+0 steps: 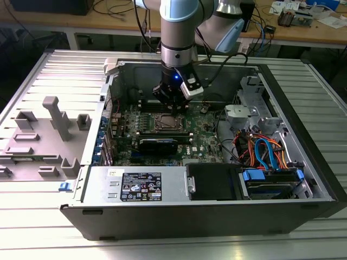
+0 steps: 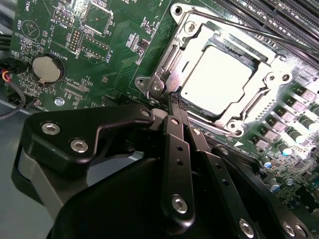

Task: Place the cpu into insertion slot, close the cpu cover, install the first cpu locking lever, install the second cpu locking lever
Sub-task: 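Install the first cpu locking lever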

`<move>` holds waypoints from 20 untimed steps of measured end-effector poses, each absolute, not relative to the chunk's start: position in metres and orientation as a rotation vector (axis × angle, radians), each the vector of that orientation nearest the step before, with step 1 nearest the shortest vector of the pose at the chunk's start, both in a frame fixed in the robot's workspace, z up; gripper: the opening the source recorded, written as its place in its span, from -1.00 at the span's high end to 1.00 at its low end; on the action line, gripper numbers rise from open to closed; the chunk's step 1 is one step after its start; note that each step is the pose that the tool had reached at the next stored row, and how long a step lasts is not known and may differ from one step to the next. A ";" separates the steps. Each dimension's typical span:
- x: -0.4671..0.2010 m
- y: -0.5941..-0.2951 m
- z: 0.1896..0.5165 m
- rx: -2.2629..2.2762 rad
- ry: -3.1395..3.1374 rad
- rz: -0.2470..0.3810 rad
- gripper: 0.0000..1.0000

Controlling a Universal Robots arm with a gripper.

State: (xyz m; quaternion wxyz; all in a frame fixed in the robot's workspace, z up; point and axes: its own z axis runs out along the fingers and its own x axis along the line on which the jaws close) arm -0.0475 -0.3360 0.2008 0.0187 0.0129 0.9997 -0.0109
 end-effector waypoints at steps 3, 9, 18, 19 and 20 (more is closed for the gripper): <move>-0.047 -0.336 0.200 0.040 3.104 -0.033 0.79; -0.047 -0.337 0.200 0.040 3.105 -0.017 0.79; -0.047 -0.336 0.202 0.041 3.105 0.016 0.79; -0.047 -0.336 0.203 0.041 3.104 0.018 0.79; -0.047 -0.336 0.204 0.041 3.103 0.020 0.79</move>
